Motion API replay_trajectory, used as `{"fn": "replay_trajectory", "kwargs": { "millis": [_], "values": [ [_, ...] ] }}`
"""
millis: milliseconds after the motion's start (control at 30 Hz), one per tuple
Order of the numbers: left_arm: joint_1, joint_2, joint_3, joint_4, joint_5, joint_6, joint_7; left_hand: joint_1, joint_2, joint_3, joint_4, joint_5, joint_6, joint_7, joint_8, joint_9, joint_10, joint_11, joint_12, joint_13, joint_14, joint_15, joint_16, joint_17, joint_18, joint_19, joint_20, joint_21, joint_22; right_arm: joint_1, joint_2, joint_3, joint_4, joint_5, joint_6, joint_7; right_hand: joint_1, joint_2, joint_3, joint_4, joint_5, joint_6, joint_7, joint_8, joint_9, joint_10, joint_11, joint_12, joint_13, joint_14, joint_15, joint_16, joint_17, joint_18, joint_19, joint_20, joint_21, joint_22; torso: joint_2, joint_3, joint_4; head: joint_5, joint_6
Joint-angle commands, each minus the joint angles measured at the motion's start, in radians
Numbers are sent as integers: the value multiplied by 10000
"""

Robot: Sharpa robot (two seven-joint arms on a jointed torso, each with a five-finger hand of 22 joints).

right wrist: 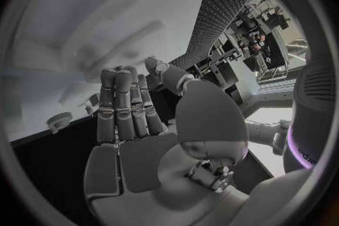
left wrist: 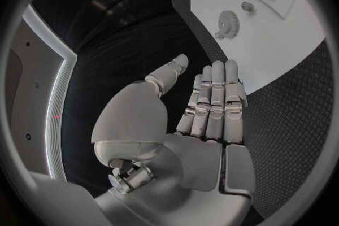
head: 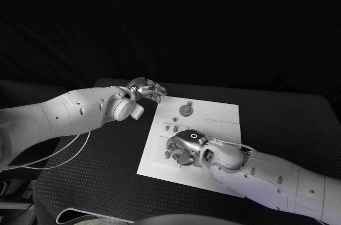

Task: Assemble the parts on the task board

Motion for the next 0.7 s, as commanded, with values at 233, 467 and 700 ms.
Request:
{"fn": "replay_trajectory", "kwargs": {
  "millis": [233, 467, 700],
  "values": [
    [9, 29, 6, -19, -19, 106, 74, -44, 44, 13, 53, 54, -90, 8, 51, -18, -78, 9, 34, -18, 54, 41, -47, 15, 84, 33, -10, -58, -15, 21, -172, 178, 216, 927, -912, 496, -29, -277, -239, 98, -18, -416, -47, -137, -105, -565, 102, 28, -194, 17, 176, 354, 20, 122, 108, -118, 223, 228, -2, 6, -19, -54, 126],
    [9, 58, 3, -129, -19, 88, 69, -54, 33, 5, 54, 52, -97, 11, 50, -20, -85, 12, 30, -20, 56, 42, -50, 20, 82, 33, -9, -58, -15, 233, -437, 416, 489, 1453, -898, 511, -273, -410, -572, 258, -40, -605, -45, -157, -152, -883, 183, 11, -309, -23, 248, 542, 2, 122, 114, -134, 342, 220, -18, 9, -22, -133, 215],
    [-10, 118, -7, -277, -9, 96, 99, -202, -1, -57, 119, 54, -108, 17, 57, -26, -49, 0, 57, -9, 47, 51, -78, 40, 76, 23, -3, -58, -12, 519, -888, 801, 844, 3299, -638, 745, -685, -391, -1176, 501, -32, -917, 100, -188, -199, -1098, 310, 68, -389, -83, 368, 775, -30, 122, 75, -171, 441, 213, -15, 18, -18, -207, 353]
  ]
}}
